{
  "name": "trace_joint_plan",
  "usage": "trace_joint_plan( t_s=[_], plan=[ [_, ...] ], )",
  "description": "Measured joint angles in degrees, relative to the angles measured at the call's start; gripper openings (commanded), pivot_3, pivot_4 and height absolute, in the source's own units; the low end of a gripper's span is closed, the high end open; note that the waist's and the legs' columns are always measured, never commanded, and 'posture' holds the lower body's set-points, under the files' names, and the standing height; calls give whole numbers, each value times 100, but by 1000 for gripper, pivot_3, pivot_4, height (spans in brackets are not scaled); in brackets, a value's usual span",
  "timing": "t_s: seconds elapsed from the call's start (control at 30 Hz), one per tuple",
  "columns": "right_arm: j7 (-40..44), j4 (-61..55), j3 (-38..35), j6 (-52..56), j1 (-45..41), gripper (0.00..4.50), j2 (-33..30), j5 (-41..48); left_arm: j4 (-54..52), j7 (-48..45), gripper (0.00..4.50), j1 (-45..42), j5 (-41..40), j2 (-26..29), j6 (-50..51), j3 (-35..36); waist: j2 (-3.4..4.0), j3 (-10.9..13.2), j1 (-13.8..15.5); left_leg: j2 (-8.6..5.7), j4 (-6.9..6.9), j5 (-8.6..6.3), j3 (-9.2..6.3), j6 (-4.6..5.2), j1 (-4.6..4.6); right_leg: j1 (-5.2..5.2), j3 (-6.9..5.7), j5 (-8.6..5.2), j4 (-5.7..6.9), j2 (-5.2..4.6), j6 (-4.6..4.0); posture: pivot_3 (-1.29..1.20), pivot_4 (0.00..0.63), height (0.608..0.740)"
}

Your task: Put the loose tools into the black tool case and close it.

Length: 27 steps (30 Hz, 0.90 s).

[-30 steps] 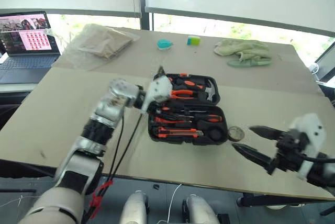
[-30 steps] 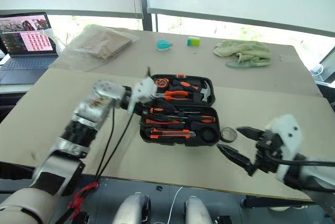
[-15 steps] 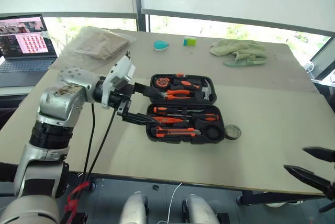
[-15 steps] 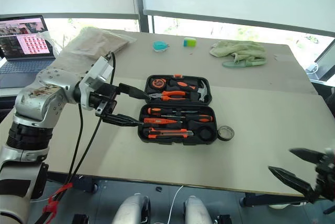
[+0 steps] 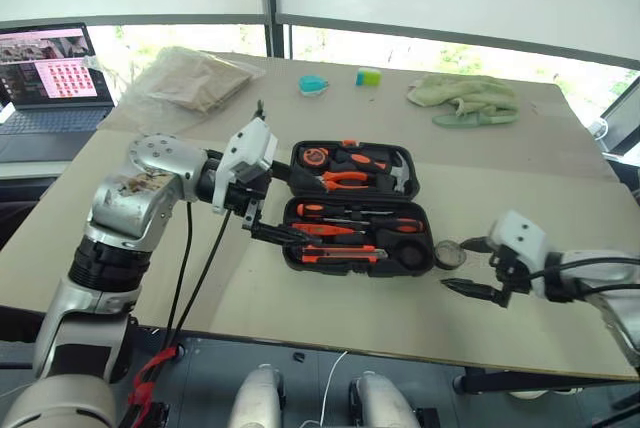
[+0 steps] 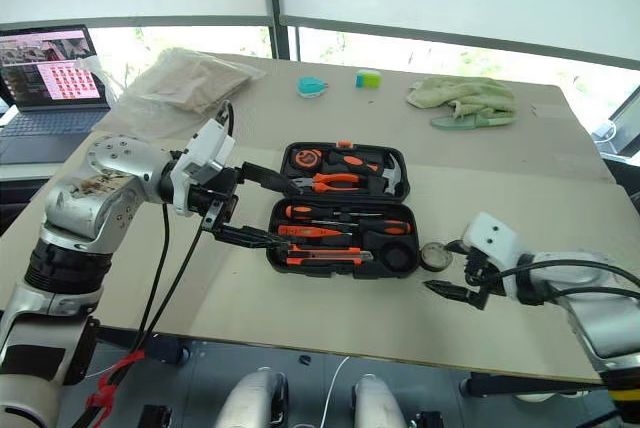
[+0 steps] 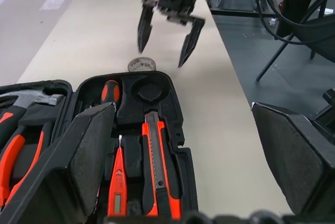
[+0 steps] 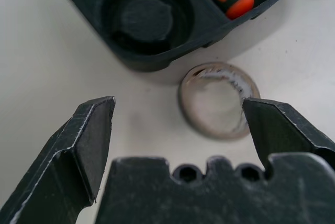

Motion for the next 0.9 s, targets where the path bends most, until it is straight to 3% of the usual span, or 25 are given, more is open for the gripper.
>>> trace_joint_plan(
  t_s=[0.2,0.37,0.57,0.7,0.8,0.9],
  plan=[
    [53,909,414,-516,-562,1822,438,-491,18,119,4500,-10,10,-3,-4,-5,-1,0,-2,4,2,0,2,0,2,3,-2,1,1,3,-1,0,150,740],
    [42,977,363,-768,-435,98,463,-538,19,178,4500,-22,39,-38,-14,-57,0,0,-3,3,4,0,3,0,5,6,-1,2,3,2,0,0,150,740],
    [151,359,-459,-317,423,32,170,-154,8,199,4500,-5,48,7,-19,-66,0,0,61,1,4,-1,5,1,1,5,-3,1,1,-2,2,0,150,740],
    [143,-421,-853,388,168,32,273,607,-122,218,4500,45,37,-6,-17,-95,3,0,-71,10,0,0,2,0,7,2,3,4,7,9,-5,0,150,740],
    [34,-1113,-752,905,-375,32,423,1026,-195,238,4500,106,32,-21,-17,-118,4,1,-119,11,-4,0,-6,-1,8,2,1,3,9,12,-7,0,150,740],
    [-56,-1516,-196,1105,-728,32,492,990,-200,255,4500,126,35,-33,-18,-128,3,1,-101,9,-4,0,-3,-1,5,2,-2,2,5,7,-6,0,150,740]
  ],
)
